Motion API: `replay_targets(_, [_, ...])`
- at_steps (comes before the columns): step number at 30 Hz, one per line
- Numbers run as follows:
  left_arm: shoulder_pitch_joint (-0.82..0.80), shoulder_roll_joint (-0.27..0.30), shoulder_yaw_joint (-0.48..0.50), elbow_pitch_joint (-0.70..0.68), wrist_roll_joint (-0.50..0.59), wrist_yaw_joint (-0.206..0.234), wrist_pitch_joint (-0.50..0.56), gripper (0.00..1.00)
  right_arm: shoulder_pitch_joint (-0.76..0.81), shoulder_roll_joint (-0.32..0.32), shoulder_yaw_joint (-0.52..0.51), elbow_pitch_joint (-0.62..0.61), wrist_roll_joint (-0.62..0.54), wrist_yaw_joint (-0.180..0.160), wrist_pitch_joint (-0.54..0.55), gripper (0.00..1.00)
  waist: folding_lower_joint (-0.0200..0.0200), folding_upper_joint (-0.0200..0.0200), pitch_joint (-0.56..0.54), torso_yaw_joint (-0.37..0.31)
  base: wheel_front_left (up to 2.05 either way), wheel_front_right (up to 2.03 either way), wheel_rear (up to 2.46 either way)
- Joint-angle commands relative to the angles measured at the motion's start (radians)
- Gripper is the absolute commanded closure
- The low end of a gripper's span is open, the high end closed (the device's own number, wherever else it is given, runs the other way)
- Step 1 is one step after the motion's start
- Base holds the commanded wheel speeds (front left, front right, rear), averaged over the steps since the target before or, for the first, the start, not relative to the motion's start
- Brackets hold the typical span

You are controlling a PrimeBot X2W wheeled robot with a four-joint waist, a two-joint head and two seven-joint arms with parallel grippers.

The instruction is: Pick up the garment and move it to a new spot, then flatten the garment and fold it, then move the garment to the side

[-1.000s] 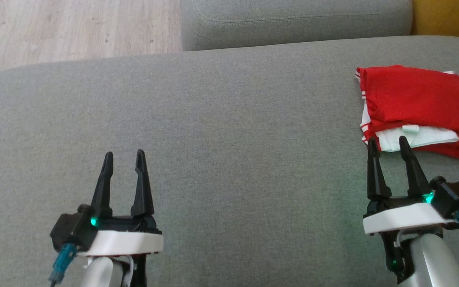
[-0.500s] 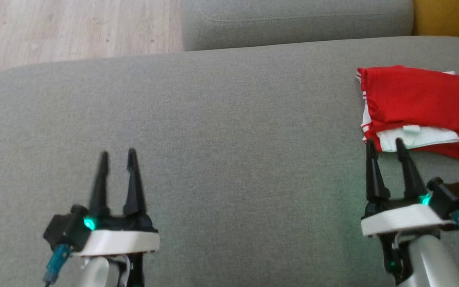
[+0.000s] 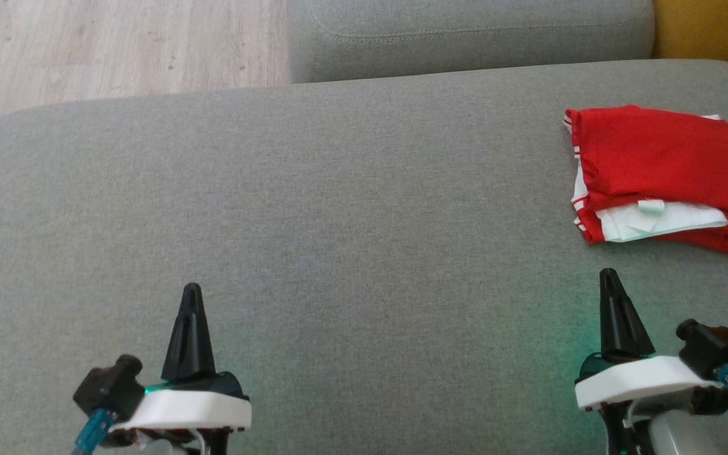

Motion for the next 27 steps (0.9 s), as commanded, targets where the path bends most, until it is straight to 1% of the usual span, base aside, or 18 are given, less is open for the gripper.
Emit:
replay_targets(1, [-0.04,0.005,0.019,-0.029,-0.021,-0.007,0.004,1.0,-0.043,-0.006,-0.003,-0.036,0.025,0.0,0.007,1.0,0.0,-0.0001,-0.001,0.0,0.0,0.0,0.0])
replay_targets(27, [-0.052,0.015,0.068,-0.013,-0.283,-0.027,0.071,1.0,-0.049,-0.016,-0.023,-0.048,0.317,0.0,0.073,1.0,0.0,-0.0001,-0.015,-0.003,0.0,0.0,0.0])
